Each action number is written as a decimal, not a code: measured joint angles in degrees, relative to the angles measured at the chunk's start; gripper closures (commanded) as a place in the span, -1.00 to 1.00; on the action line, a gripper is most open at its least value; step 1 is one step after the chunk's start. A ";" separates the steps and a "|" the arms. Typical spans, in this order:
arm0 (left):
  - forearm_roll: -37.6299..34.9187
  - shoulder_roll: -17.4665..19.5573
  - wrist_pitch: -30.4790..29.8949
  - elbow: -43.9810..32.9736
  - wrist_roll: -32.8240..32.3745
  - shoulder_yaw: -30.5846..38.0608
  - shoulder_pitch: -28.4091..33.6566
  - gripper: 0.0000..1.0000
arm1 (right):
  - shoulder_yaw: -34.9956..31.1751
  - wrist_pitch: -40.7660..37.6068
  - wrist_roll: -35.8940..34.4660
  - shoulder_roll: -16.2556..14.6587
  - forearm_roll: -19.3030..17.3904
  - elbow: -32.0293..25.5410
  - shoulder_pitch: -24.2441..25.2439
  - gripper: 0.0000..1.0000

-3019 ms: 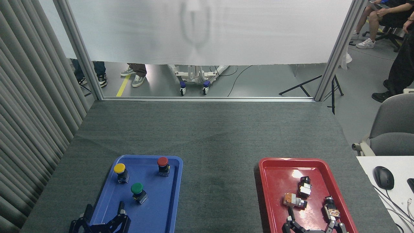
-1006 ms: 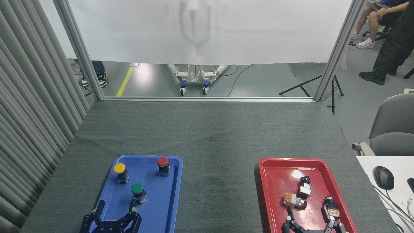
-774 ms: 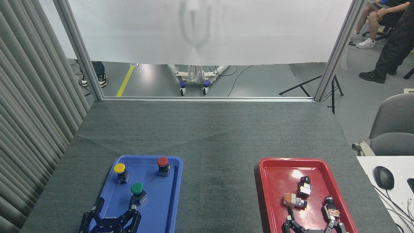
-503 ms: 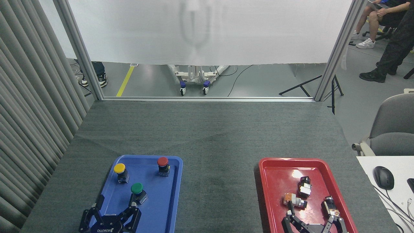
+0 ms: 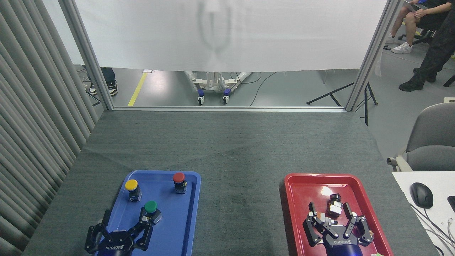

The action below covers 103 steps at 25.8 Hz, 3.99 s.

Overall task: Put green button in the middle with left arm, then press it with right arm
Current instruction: 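Move the left hand forward over the green button on the blue tray, then close the left hand fingers around the green button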

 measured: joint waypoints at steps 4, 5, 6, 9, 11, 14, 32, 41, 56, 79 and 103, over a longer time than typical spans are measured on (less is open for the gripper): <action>-0.02 0.00 0.10 -0.07 0.12 0.01 -0.06 -0.99 | 0.02 -0.88 0.07 0.07 -0.09 0.20 -0.16 -1.00; -0.02 0.00 0.12 -0.09 0.12 0.01 -0.05 -0.99 | 0.02 -0.99 0.09 0.08 -0.10 0.20 -0.16 -1.00; -0.02 0.00 0.12 -0.12 0.12 0.00 -0.06 -0.99 | 0.03 -1.06 0.09 0.11 -0.10 0.19 -0.16 -1.00; -0.04 -0.13 0.05 -0.26 0.12 0.04 -0.03 -0.99 | 0.04 -1.11 0.10 0.15 -0.11 0.16 -0.13 -1.00; -0.10 -0.48 -0.32 -0.34 0.10 0.08 0.07 -0.99 | 0.04 -1.18 0.10 0.16 -0.11 0.16 -0.08 -1.00; -0.13 -0.44 -0.34 -0.36 0.08 0.13 0.31 -0.99 | 0.05 -1.23 0.11 0.13 -0.11 0.15 -0.04 -1.00; -2.62 -2.40 0.38 -1.58 -0.68 -0.12 -0.14 -0.99 | 0.05 -1.16 0.11 0.33 -0.02 0.06 0.07 -1.00; -3.44 -3.15 -0.42 -2.50 -0.76 -0.47 -2.06 -1.00 | 0.05 -1.14 0.12 0.41 0.04 0.06 0.07 -1.00; -3.50 -3.23 -5.26 -2.20 -0.36 -0.93 -2.43 -1.00 | 0.05 -1.13 0.18 0.35 0.07 0.06 -0.08 -1.00; -3.03 -2.25 -7.76 -0.77 -1.88 -1.12 -2.14 -0.99 | 0.08 -0.82 -0.04 0.51 0.24 0.14 -0.28 -1.00; -3.89 0.16 -12.13 16.84 -4.65 -1.34 -9.59 -0.96 | 0.06 -1.12 1.87 0.48 0.24 -0.03 -0.28 -1.00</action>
